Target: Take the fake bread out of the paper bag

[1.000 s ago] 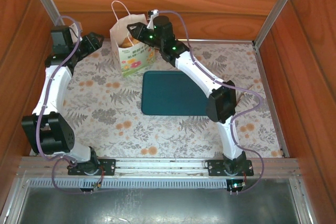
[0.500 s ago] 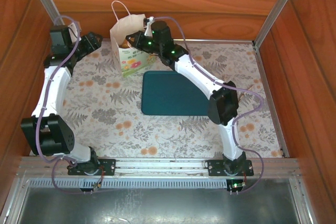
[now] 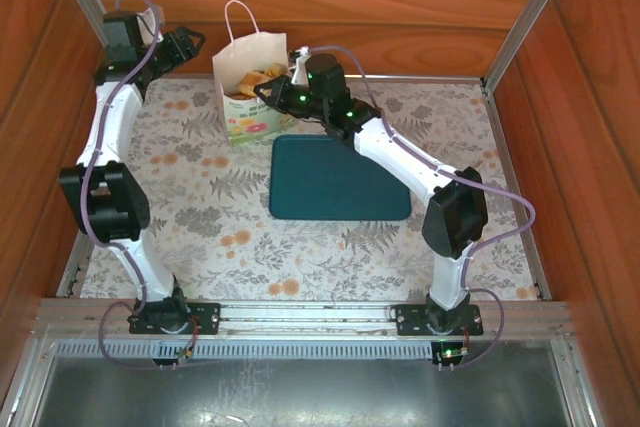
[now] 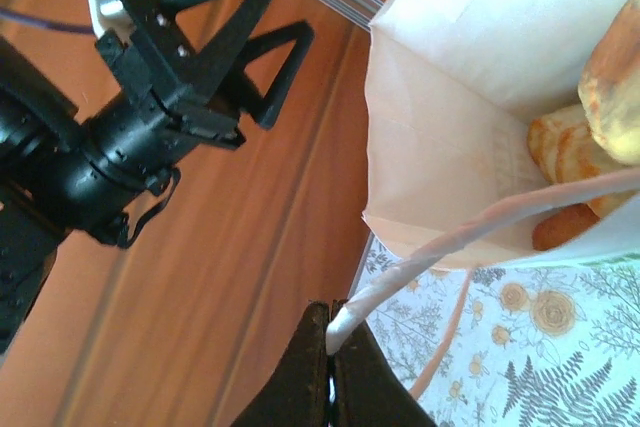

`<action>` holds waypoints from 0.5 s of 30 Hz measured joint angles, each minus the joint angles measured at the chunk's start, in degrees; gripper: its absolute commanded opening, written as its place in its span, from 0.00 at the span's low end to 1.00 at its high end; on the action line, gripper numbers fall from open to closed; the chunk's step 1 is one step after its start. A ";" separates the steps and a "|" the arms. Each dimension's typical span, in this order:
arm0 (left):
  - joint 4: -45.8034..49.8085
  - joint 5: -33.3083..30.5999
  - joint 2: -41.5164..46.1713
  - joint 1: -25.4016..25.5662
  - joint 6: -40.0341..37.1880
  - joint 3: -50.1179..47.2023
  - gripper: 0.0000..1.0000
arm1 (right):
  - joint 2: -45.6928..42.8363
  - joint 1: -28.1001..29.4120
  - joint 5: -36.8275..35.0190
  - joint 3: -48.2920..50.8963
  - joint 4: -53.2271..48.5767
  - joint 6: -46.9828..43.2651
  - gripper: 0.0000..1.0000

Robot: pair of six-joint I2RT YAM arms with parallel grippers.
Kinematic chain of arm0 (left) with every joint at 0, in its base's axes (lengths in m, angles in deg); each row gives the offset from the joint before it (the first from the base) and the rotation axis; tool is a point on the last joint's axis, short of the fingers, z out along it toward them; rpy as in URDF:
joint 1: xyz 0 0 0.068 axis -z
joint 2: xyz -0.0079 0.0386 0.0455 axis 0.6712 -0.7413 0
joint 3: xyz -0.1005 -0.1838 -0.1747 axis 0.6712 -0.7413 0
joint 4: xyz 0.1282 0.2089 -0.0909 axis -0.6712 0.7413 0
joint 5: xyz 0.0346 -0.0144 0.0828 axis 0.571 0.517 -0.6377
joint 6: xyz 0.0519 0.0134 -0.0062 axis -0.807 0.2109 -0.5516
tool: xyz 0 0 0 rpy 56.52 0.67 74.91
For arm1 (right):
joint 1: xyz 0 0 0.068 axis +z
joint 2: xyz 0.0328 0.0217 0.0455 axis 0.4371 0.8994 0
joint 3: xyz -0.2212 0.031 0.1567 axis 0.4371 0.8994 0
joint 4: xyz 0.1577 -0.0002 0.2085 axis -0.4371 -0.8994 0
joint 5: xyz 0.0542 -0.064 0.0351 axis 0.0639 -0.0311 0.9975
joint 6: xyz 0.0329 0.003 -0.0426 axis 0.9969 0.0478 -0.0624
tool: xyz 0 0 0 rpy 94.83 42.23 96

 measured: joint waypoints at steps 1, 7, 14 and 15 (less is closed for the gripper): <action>0.09 0.57 -1.05 0.33 0.00 1.27 0.77 | -0.39 0.00 0.00 0.72 0.17 0.00 0.00; 0.94 4.04 -7.52 3.15 -0.07 11.43 0.77 | -3.23 -0.07 -0.63 6.03 0.90 0.04 0.00; 2.01 4.42 -14.40 5.42 -0.39 20.98 0.77 | -6.08 -0.50 -0.92 10.29 1.60 0.11 0.00; 2.36 4.42 -15.47 5.62 -0.37 22.12 0.76 | -6.36 -0.63 -0.92 10.71 1.77 0.11 0.00</action>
